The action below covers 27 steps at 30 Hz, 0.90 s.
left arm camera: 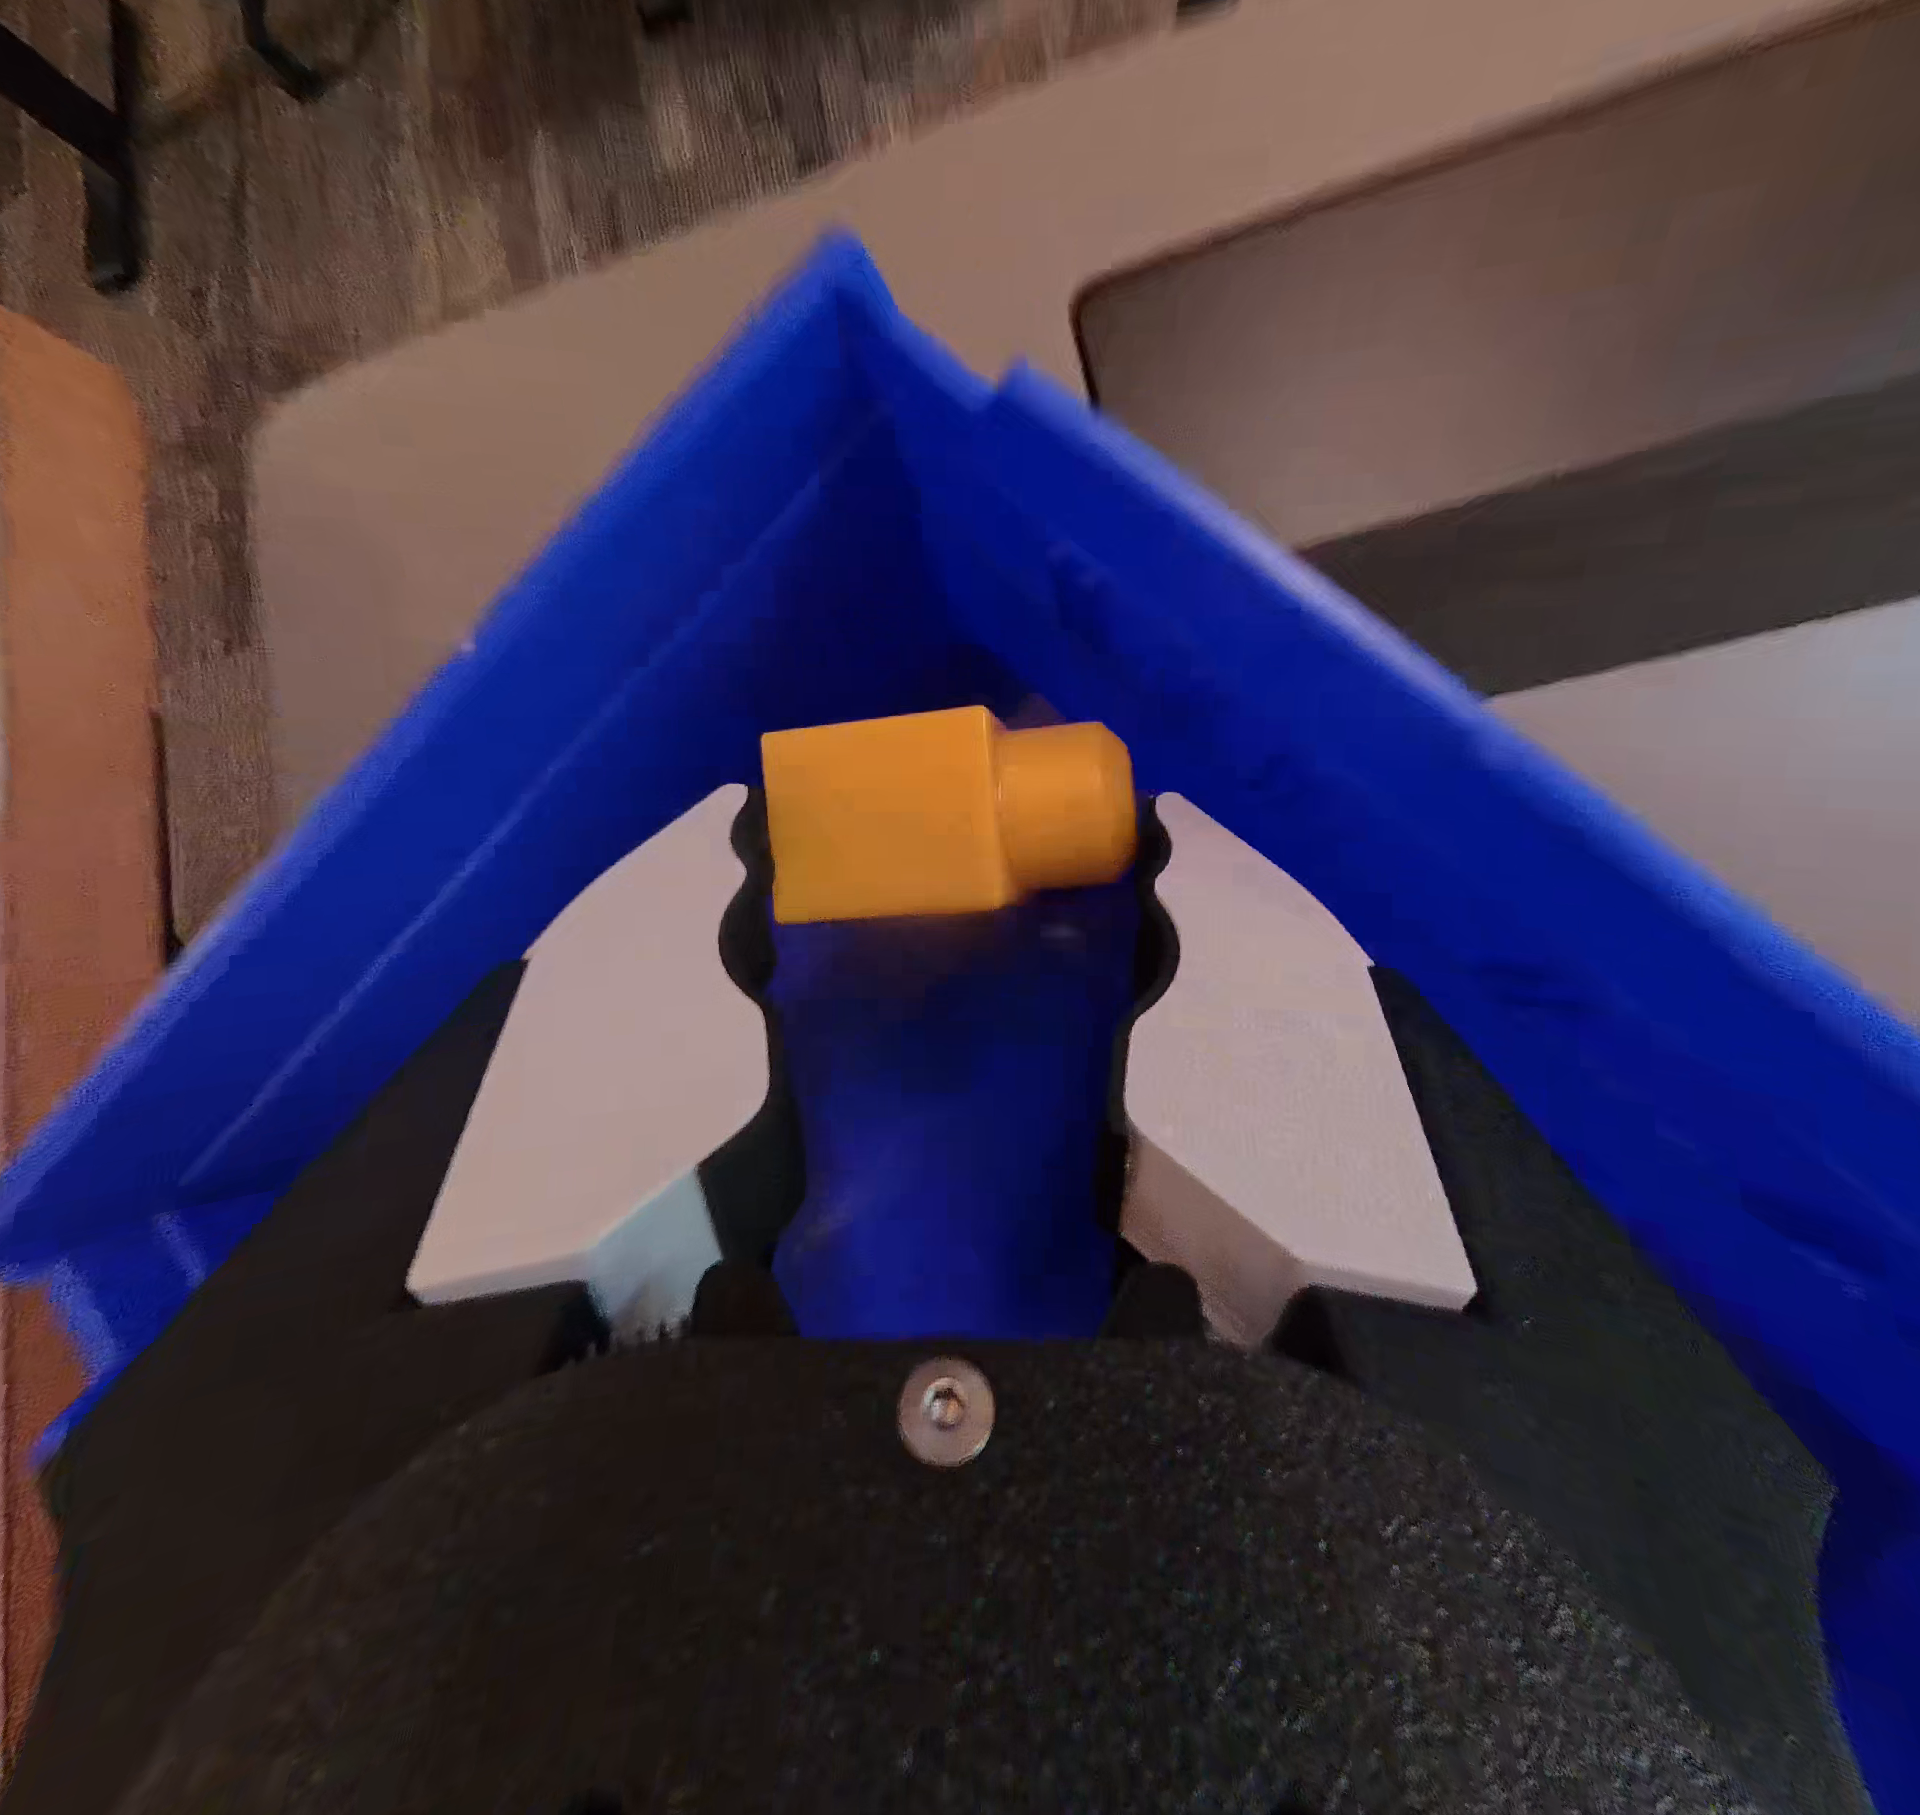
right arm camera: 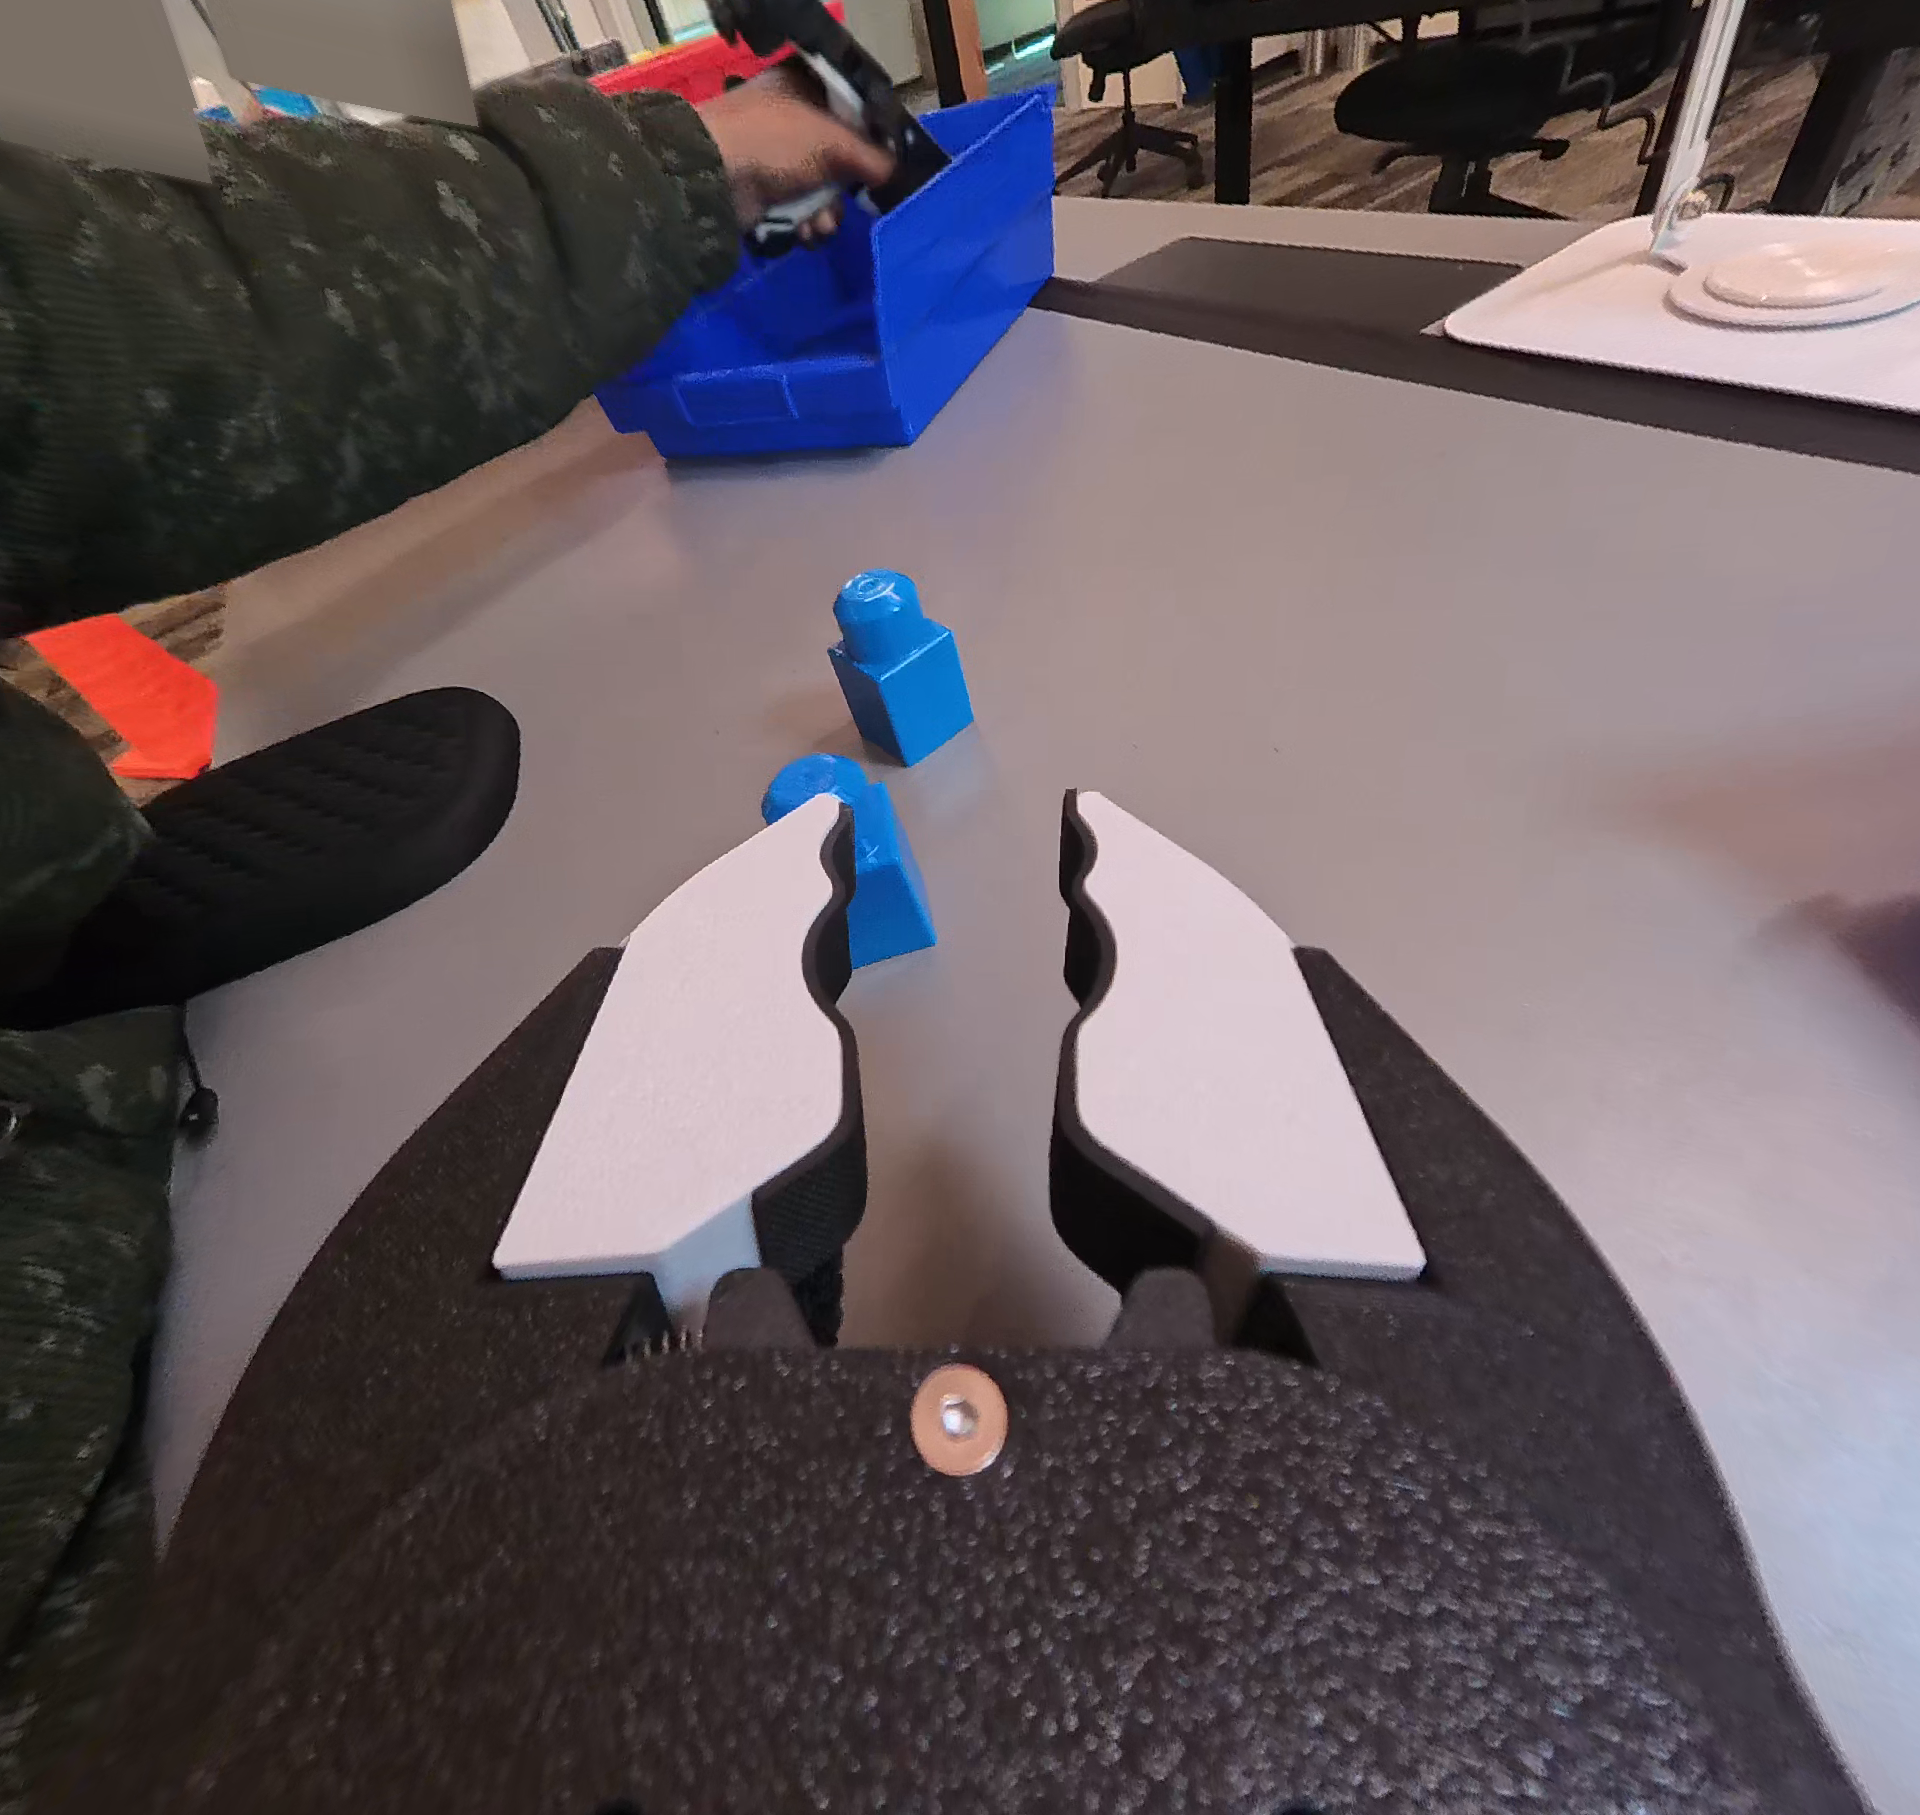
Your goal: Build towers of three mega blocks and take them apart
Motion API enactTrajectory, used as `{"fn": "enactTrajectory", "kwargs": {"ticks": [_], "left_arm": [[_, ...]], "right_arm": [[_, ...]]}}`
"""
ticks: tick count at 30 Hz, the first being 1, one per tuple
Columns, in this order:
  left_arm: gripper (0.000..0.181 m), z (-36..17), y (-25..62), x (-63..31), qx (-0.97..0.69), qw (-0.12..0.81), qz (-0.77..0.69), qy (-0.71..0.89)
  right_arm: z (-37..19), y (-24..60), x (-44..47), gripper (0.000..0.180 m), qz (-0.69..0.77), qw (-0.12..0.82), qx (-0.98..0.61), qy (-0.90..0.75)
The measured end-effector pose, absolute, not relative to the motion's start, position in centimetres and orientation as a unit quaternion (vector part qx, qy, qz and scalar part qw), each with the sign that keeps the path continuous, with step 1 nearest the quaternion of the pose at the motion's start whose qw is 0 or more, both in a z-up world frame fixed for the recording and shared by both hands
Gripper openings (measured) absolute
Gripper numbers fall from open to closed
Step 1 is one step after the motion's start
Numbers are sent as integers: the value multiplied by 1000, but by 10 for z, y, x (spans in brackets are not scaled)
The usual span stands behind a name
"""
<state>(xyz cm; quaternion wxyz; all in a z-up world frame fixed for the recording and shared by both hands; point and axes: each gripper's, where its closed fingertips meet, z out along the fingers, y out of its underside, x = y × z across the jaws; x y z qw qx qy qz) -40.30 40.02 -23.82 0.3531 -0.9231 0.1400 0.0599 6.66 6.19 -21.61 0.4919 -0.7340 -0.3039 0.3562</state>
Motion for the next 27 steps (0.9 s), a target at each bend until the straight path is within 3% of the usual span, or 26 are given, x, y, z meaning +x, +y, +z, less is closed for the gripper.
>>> {"fn": "enactTrajectory", "kwargs": {"ticks": [5,10,16,22,25,27], "left_arm": [[67,-118,372,-339,-837,517,-132,119],[67,-63,270,-203,-741,508,-387,209],[67,-73,144,-63,-653,410,-583,256],[67,-115,95,19,-663,351,-606,264],[67,-127,82,29,-666,330,-610,274],[67,-134,82,24,-666,335,-603,282]], "right_arm": [[-212,58,64,38,354,498,-726,-314],[-205,56,61,38,337,518,-716,-325],[-178,69,58,45,229,572,-699,-363],[-126,88,28,46,106,611,-657,-428],[-131,101,14,49,11,605,-640,-474],[-140,103,7,37,-28,607,-619,-497]]}}
